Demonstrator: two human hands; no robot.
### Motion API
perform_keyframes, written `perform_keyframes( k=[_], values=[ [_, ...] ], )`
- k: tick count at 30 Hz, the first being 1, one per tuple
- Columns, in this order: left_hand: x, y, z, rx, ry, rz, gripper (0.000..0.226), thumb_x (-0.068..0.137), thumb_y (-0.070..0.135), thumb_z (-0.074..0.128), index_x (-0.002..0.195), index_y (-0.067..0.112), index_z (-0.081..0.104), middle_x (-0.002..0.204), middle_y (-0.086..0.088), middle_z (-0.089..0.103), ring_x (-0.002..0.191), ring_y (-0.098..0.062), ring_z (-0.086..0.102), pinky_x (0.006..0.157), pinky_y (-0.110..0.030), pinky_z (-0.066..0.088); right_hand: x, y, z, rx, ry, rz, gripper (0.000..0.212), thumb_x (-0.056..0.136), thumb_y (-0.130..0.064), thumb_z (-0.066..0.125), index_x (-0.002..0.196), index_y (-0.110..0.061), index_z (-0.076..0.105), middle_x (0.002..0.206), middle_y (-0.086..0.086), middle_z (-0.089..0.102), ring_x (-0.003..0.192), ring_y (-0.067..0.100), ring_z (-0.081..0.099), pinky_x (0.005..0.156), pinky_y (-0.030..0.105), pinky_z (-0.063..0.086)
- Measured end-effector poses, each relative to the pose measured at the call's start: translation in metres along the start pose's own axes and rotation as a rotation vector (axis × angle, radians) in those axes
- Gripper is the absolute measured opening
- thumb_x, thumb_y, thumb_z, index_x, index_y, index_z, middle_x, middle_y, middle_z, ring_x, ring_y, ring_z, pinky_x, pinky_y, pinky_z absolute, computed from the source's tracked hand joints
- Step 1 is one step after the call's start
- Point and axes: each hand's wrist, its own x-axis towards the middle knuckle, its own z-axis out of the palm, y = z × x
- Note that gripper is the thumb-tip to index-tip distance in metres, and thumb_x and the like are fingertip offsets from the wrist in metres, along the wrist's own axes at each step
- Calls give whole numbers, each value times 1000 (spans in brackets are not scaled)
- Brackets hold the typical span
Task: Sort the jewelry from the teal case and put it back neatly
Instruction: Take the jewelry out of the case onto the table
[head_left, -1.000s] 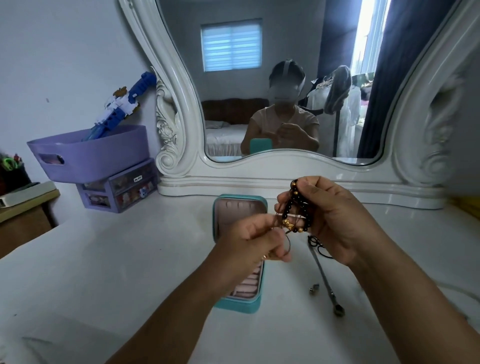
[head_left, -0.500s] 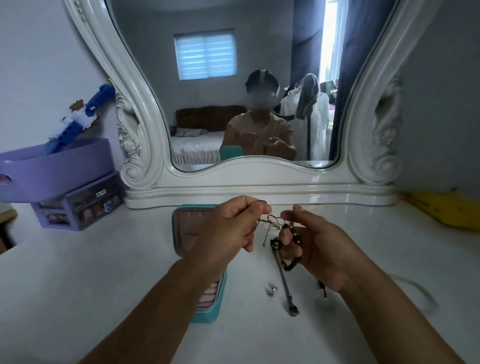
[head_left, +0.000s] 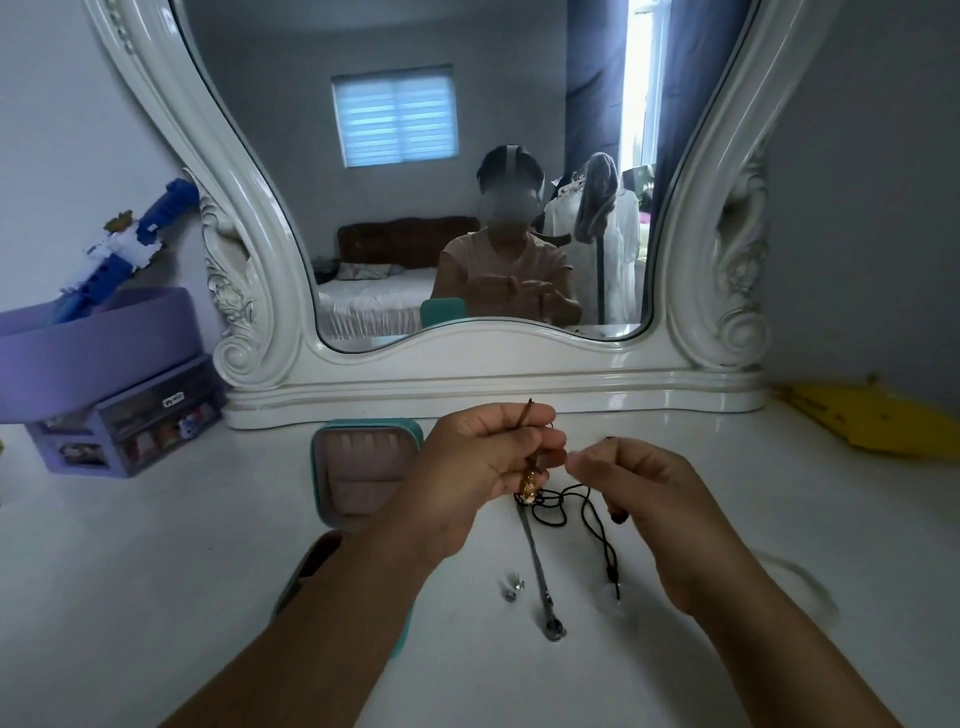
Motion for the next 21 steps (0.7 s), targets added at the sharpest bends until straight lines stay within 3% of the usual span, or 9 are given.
perform_keyframes(
  k=[5,7,10,15,18,21],
  values=[
    [7,-5,12,-2,20,34,20,86,-1,57,90,13,69,81,-5,75,76,-14,71,65,-19,56,-6,2,7,-137,35,-62,12,75,-26,72,74,-13,72,66,0,68,60,4,58,60,13,46],
    [9,-7,17,-10,14,40,20,84,-2,58,88,13,71,82,-6,75,78,-16,71,67,-19,55,-5,4,8,-177,75,-81,15,75,-23,71,69,-9,70,55,-3,60,50,-1,49,52,10,40],
    [13,-11,23,-6,5,47,20,83,-3,59,89,13,71,82,-5,75,80,-17,72,70,-19,55,-3,9,8,-249,144,-115,20,76,-20,71,63,-6,66,49,-12,53,49,-1,45,57,17,37],
    [31,-14,26,-106,121,37,14,81,-2,63,86,9,70,80,-7,74,81,-21,70,80,-25,56,-9,13,-11,-303,184,-119,22,74,-20,71,58,-10,60,55,-10,56,49,-2,46,54,12,39],
    [46,-19,31,1,176,71,10,82,6,65,77,13,71,79,-7,70,82,-21,64,88,-31,50,-14,15,-34,-431,220,-105,21,73,-21,71,58,-12,60,67,-3,59,54,-3,48,57,19,38],
    [58,-28,48,60,157,60,15,86,19,61,78,10,69,80,-7,66,76,-20,58,76,-27,48,-19,14,-62,-518,279,-101,21,73,-22,73,58,-13,61,72,2,59,58,3,50,57,22,38]
  ],
)
